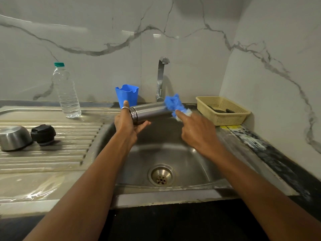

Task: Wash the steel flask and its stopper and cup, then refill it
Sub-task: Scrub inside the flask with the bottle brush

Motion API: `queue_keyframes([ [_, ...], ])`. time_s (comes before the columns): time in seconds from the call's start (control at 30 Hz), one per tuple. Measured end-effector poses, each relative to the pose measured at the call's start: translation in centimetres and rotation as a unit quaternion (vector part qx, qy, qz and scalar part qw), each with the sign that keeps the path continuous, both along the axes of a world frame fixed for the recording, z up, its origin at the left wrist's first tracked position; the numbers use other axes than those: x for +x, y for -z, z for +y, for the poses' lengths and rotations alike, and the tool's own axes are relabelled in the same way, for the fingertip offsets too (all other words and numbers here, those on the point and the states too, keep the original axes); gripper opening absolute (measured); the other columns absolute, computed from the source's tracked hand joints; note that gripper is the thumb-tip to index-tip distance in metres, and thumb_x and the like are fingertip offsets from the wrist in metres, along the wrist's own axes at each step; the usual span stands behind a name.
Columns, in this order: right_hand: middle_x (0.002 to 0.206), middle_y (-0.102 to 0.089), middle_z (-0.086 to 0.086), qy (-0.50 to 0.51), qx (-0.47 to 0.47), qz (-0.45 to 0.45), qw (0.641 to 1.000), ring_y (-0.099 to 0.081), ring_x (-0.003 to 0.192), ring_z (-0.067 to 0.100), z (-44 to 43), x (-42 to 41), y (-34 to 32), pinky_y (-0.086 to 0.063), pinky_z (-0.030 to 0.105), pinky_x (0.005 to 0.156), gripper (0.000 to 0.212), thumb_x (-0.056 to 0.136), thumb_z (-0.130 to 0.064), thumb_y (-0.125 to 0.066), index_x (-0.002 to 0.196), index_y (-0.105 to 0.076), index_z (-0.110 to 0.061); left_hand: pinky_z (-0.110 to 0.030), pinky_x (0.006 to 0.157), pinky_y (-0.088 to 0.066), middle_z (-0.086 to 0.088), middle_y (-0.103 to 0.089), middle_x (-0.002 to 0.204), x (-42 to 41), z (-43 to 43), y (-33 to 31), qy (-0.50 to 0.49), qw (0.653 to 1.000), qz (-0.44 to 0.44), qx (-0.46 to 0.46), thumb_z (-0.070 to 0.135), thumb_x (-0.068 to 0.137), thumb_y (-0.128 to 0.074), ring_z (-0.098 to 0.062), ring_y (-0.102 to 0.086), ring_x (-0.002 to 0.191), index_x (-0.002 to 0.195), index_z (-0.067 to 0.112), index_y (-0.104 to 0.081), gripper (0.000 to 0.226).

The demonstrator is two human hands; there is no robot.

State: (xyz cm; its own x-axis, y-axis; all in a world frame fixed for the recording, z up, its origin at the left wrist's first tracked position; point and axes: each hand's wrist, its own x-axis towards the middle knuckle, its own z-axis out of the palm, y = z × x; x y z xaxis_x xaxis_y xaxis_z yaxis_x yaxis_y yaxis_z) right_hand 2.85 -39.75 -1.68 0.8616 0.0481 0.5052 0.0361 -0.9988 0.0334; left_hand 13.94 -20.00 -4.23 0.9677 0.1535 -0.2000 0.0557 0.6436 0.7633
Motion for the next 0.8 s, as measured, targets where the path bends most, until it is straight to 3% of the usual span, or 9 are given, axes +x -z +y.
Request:
queue_keyframes([
  [0.13,0.123,-0.059,0.015,-0.086,-0.017,0.001,0.996,-0.058,0.079,0.024,2.6,-0.7,0.8,-0.039,0.033,0.064,0.062,0.101,-0.019,-0.050,0.157,-0.030,-0.035,-0.045,0.061,-0.062,-0.017,-0.072,0.107,0.4,-0.2,0.6,-0.002,1.000,0.017,0.023,0.045,0.097,-0.062,-0.032,-0.077,0.081,0.125,0.012,-0.059,0.044],
  [0.23,0.115,-0.061,0.014,-0.165,-0.032,-0.020,0.986,-0.064,0.081,0.031,4.7,-1.4,1.6,-0.045,0.038,0.062,0.062,0.097,-0.020,-0.052,0.154,-0.036,-0.040,-0.036,0.058,-0.060,-0.013,-0.076,0.107,0.5,0.3,0.9,0.007,1.000,0.003,0.029,0.040,0.100,-0.049,-0.027,-0.077,0.081,0.129,0.010,-0.064,0.044],
  [0.33,0.119,-0.063,0.011,-0.154,-0.002,-0.042,0.987,-0.056,0.074,0.023,3.1,-0.3,1.1,-0.047,0.036,0.064,0.063,0.097,-0.018,-0.052,0.154,-0.037,-0.042,-0.032,0.052,-0.057,-0.013,-0.075,0.107,0.3,0.4,0.7,0.008,1.000,0.011,0.022,0.036,0.099,-0.045,-0.023,-0.077,0.072,0.129,0.010,-0.063,0.044],
  [0.5,0.107,-0.074,0.015,-0.097,0.143,-0.060,0.983,-0.069,0.093,0.035,-1.2,1.2,-0.6,-0.053,0.040,0.082,0.053,0.100,-0.022,-0.056,0.151,-0.047,-0.032,-0.027,0.044,-0.053,-0.010,-0.069,0.095,-0.2,-0.2,0.0,-0.009,0.998,0.041,0.049,0.033,0.097,-0.052,-0.020,-0.068,0.066,0.114,0.014,-0.061,0.027],
  [0.6,0.117,-0.074,0.010,-0.191,0.119,-0.011,0.974,-0.070,0.093,0.028,1.4,-0.1,0.4,-0.057,0.042,0.079,0.053,0.102,-0.029,-0.054,0.153,-0.042,-0.037,-0.026,0.043,-0.051,-0.007,-0.069,0.088,-0.4,-0.5,0.4,0.013,0.999,0.020,0.036,0.032,0.098,-0.051,-0.018,-0.067,0.063,0.114,0.013,-0.062,0.027],
  [0.67,0.125,-0.071,0.007,-0.263,0.116,0.015,0.958,-0.069,0.101,0.027,3.4,-0.7,1.3,-0.058,0.044,0.082,0.055,0.101,-0.032,-0.051,0.154,-0.037,-0.041,-0.028,0.051,-0.054,-0.004,-0.069,0.083,-0.4,-0.3,0.7,0.033,0.999,-0.024,-0.013,0.038,0.101,-0.050,-0.016,-0.068,0.061,0.115,0.012,-0.062,0.032],
  [0.73,0.123,-0.072,0.007,-0.272,0.139,0.001,0.952,-0.069,0.104,0.030,3.4,-0.2,0.9,-0.057,0.045,0.084,0.055,0.101,-0.032,-0.052,0.152,-0.037,-0.043,-0.029,0.053,-0.055,-0.004,-0.069,0.082,-0.4,0.0,0.5,0.033,0.999,-0.020,-0.029,0.039,0.100,-0.050,-0.017,-0.069,0.063,0.118,0.011,-0.063,0.036],
  [0.8,0.116,-0.074,0.012,-0.223,0.169,-0.028,0.960,-0.070,0.099,0.034,1.7,0.6,0.0,-0.056,0.043,0.083,0.052,0.101,-0.028,-0.056,0.152,-0.043,-0.038,-0.026,0.045,-0.054,-0.007,-0.069,0.086,-0.6,0.2,-0.1,0.019,1.000,0.022,-0.008,0.034,0.098,-0.049,-0.019,-0.068,0.066,0.120,0.010,-0.063,0.036],
])
